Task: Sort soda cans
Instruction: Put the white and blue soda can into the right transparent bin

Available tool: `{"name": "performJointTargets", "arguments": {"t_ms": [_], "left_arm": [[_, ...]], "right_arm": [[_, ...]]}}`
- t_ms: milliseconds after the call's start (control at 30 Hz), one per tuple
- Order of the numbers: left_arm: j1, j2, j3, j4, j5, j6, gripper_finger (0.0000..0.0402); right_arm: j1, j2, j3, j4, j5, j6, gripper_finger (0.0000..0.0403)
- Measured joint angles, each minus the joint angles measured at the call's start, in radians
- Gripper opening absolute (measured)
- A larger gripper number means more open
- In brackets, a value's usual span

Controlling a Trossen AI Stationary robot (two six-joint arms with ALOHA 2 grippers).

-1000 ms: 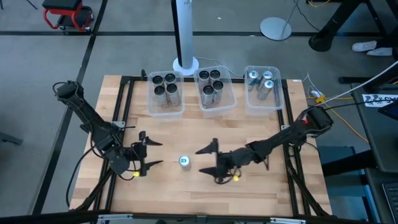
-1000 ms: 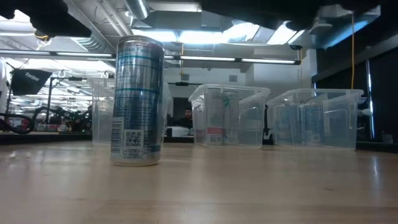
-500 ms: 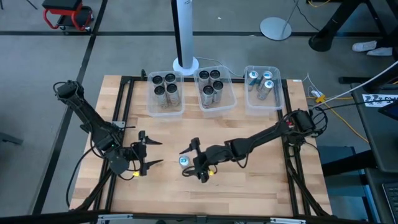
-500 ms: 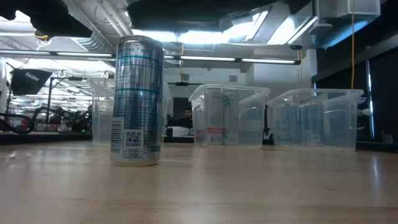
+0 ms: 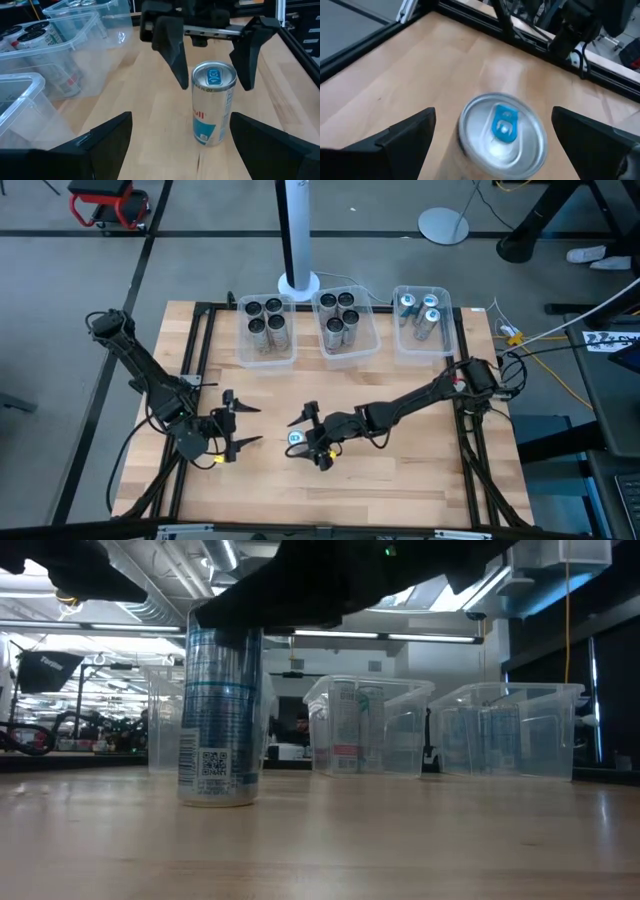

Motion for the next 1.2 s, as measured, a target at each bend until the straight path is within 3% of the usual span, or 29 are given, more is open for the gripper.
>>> {"name": "performJointTargets", "arguments": {"t_ms": [333,867,1200], "left_arm": [[0.000,0.000,0.000,-0.008,0.000,-0.011,0.0324],[0.000,0.001,0.000,-0.014,0.000,-0.011,0.0324],[-0.009,0.001,0.000,-0.015,0.000,-0.011,0.0324]], "right_arm": [[-0.005,0.013,0.001,0.024,-0.012,-0.008,0.0380],[-0.005,0.038,0.001,0.091,-0.055,-0.053,0.0234],[0.000,-0.082,-0.001,-0.069,-0.005,-0.173,0.0234]]}}
